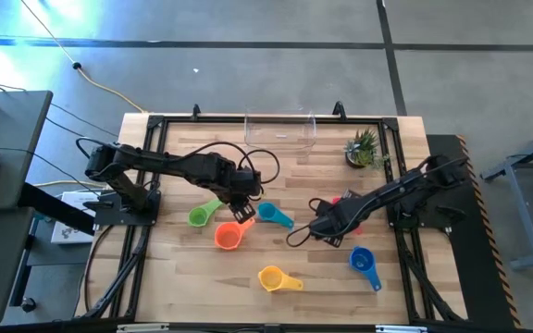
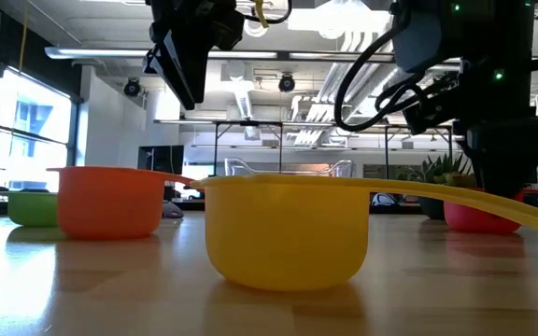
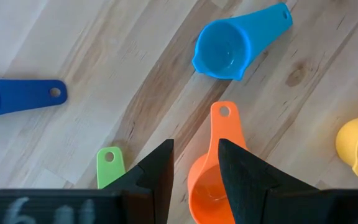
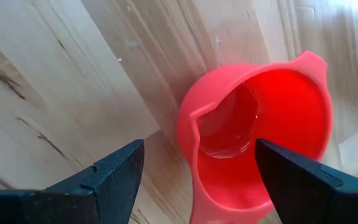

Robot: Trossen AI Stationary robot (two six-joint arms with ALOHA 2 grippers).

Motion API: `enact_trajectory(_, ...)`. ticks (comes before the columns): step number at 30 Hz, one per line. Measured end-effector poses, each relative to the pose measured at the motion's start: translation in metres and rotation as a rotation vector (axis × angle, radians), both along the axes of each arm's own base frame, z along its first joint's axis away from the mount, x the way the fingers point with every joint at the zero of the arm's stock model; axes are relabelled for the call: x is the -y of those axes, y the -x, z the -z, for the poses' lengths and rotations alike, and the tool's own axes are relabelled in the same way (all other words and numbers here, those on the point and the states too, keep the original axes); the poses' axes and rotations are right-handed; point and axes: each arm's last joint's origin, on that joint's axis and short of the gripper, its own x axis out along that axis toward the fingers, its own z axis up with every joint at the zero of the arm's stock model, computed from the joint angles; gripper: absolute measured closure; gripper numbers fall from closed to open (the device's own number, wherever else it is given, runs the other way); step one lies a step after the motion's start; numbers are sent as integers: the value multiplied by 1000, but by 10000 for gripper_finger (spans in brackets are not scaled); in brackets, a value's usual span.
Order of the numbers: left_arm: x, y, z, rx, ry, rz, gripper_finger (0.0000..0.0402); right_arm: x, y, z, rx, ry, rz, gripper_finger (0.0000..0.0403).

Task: Nest measuring cups in basket
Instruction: Stack the red measuring cup on top of the orange measuring cup

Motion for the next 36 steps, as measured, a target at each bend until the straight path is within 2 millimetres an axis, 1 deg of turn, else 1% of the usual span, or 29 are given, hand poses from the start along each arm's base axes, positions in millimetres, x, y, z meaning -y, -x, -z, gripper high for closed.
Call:
enact_trajectory(8,0,0,0,0,0,0,284,0,-1,0,2,-2,0,105)
enact_trajectory(10,0,0,0,0,0,0,284,0,0,0,1,-4,1,115)
enact_trajectory(14,0,0,0,0,0,0,284,-1,0,1,-3,-16,1,165)
enact_trajectory(22,0,0,0,0,0,-1,284,-1,0,1,-5,-22,1,298)
enact_trajectory(28,0,0,0,0,2,-11,284,-1,0,0,-6,-22,-4,386)
enact_trajectory(30,1,0,0,1,4,-15,284,-1,0,0,-7,-22,-7,396)
enact_trajectory(34,2,0,0,1,4,-10,284,-1,0,1,-8,-25,-6,387)
enact_trajectory(36,4,0,0,1,6,-12,284,-1,0,0,-8,-25,-6,389)
